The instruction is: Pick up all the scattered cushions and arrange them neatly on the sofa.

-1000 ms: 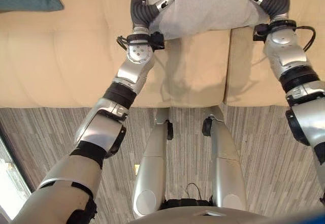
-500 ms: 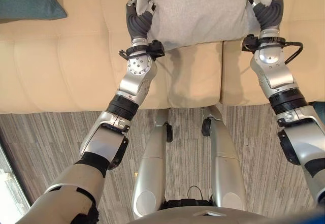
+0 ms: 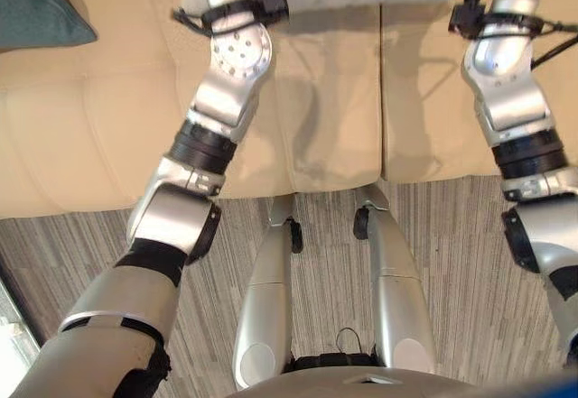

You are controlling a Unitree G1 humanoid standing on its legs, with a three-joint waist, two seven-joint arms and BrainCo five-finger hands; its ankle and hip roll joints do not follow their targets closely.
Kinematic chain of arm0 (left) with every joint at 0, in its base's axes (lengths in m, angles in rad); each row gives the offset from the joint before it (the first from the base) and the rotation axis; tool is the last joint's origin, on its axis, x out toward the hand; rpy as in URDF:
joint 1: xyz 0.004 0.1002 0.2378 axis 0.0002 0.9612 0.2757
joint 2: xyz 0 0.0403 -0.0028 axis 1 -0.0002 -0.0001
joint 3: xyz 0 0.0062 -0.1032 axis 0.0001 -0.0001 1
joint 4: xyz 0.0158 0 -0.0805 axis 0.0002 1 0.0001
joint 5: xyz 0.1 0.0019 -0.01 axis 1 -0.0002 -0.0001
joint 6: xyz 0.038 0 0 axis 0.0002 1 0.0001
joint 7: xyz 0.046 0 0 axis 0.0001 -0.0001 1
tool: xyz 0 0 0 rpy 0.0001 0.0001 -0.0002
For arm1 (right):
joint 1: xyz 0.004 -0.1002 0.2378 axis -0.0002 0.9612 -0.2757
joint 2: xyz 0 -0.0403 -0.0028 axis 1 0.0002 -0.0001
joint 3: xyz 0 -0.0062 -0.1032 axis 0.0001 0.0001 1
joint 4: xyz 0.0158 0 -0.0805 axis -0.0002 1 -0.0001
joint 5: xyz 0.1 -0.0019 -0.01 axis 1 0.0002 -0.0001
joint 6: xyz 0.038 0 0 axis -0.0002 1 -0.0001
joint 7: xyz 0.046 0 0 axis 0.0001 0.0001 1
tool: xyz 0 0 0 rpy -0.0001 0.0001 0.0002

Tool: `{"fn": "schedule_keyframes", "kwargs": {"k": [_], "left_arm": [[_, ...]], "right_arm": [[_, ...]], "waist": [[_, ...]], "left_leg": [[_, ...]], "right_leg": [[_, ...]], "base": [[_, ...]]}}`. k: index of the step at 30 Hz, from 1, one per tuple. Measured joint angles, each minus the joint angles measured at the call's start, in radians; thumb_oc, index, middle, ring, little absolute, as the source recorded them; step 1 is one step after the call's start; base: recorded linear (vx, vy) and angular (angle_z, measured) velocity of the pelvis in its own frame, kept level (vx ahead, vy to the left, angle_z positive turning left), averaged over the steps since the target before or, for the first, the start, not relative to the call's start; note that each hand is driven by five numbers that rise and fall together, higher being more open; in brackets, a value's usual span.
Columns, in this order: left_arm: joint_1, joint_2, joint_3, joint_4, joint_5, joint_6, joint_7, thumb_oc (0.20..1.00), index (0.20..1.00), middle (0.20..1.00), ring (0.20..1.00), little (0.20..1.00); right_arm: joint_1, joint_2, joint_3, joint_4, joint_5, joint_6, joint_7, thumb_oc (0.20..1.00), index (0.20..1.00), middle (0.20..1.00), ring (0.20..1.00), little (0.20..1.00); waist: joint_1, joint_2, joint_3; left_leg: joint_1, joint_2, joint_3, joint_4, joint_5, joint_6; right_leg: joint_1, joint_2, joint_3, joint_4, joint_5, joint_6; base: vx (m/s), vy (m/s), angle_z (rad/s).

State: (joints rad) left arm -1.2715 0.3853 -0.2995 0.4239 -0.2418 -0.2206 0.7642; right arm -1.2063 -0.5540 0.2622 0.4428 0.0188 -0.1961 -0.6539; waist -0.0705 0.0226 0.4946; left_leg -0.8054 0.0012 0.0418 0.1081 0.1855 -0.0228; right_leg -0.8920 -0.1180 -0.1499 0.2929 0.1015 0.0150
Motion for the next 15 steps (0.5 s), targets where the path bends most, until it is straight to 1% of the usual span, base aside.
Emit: {"fn": "schedule_keyframes", "kwargs": {"k": [2,4,6,8,9,10,12,14,15], "left_arm": [[-0.040,0.023,-0.011,0.007,0.030,0.000,0.030,0.200,0.200,0.200,0.200,0.200],[-0.091,0.038,-0.018,0.053,0.038,0.000,0.056,0.200,0.200,0.200,0.200,0.200],[-0.173,0.054,-0.062,0.160,0.059,0.002,0.096,0.200,0.200,0.200,0.200,0.200],[-0.227,0.061,-0.111,0.245,0.061,0.009,0.105,0.200,0.200,0.200,0.200,0.200],[-0.254,0.063,-0.140,0.291,0.061,0.016,0.102,0.200,0.200,0.200,0.200,0.200],[-0.267,0.059,-0.155,0.320,0.055,0.021,0.095,0.200,0.200,0.200,0.200,0.200],[-0.281,0.062,-0.165,0.368,0.052,0.021,0.083,0.200,0.200,0.200,0.200,0.200],[-0.331,0.072,-0.245,0.437,0.015,0.021,0.036,0.200,0.200,0.200,0.200,0.200],[-0.349,0.073,-0.263,0.453,0.015,0.022,0.017,0.200,0.200,0.200,0.200,0.200]], "right_arm": [[-0.049,-0.018,0.022,0.016,-0.040,0.000,-0.031,0.200,0.200,0.200,0.200,0.200],[-0.099,-0.023,0.038,0.043,-0.088,0.001,-0.068,0.200,0.200,0.200,0.200,0.200],[-0.201,-0.041,0.101,0.135,-0.165,0.025,-0.137,0.200,0.200,0.200,0.200,0.200],[-0.258,-0.051,0.151,0.206,-0.185,0.041,-0.161,0.200,0.200,0.200,0.200,0.200],[-0.287,-0.052,0.170,0.248,-0.187,0.054,-0.174,0.200,0.200,0.200,0.200,0.200],[-0.311,-0.051,0.193,0.287,-0.186,0.068,-0.176,0.200,0.200,0.200,0.200,0.200],[-0.339,-0.051,0.231,0.341,-0.164,0.080,-0.172,0.200,0.200,0.200,0.200,0.200],[-0.365,-0.055,0.274,0.432,-0.113,0.082,-0.156,0.200,0.200,0.200,0.200,0.200],[-0.377,-0.060,0.295,0.462,-0.094,0.091,-0.144,0.200,0.200,0.200,0.200,0.200]], "waist": [[0.000,0.000,0.000],[-0.001,-0.001,-0.001],[-0.004,-0.002,-0.001],[-0.008,-0.002,-0.001],[-0.012,-0.002,-0.001],[-0.016,-0.003,-0.001],[-0.021,-0.003,-0.002],[-0.022,-0.003,-0.002],[-0.023,-0.003,-0.002]], "left_leg": [[0.000,0.000,0.000,0.000,0.000,0.000],[0.000,0.000,0.000,0.002,0.000,0.000],[-0.003,0.000,-0.002,0.008,0.000,0.000],[-0.009,0.001,-0.006,0.018,0.000,0.000],[-0.016,0.001,-0.010,0.020,0.000,0.000],[-0.017,0.001,-0.017,0.017,-0.012,0.004],[-0.019,0.001,-0.016,0.014,-0.004,0.007],[-0.028,0.001,-0.018,0.015,-0.003,0.007],[-0.035,0.001,-0.021,0.015,-0.002,0.008]], "right_leg": [[0.000,0.000,0.000,0.000,0.000,0.000],[0.000,0.000,0.000,0.000,0.000,0.000],[0.000,0.000,0.000,0.003,0.001,-0.001],[-0.001,0.000,-0.004,0.004,0.003,-0.003],[-0.004,0.000,-0.007,0.004,0.003,-0.003],[-0.004,0.002,-0.006,0.000,0.002,0.000],[-0.004,0.002,-0.007,-0.007,0.006,-0.001],[-0.008,0.002,-0.011,-0.012,0.007,-0.002],[-0.012,0.002,-0.015,-0.015,0.008,-0.004]], "base": [[0.02,-0.006,0.00],[0.02,-0.008,0.00],[0.04,-0.021,0.02],[0.08,-0.030,0.04],[0.11,-0.043,0.04],[0.11,-0.045,0.02],[0.00,0.000,0.00],[0.00,-0.012,0.02],[0.00,-0.028,0.05]]}}
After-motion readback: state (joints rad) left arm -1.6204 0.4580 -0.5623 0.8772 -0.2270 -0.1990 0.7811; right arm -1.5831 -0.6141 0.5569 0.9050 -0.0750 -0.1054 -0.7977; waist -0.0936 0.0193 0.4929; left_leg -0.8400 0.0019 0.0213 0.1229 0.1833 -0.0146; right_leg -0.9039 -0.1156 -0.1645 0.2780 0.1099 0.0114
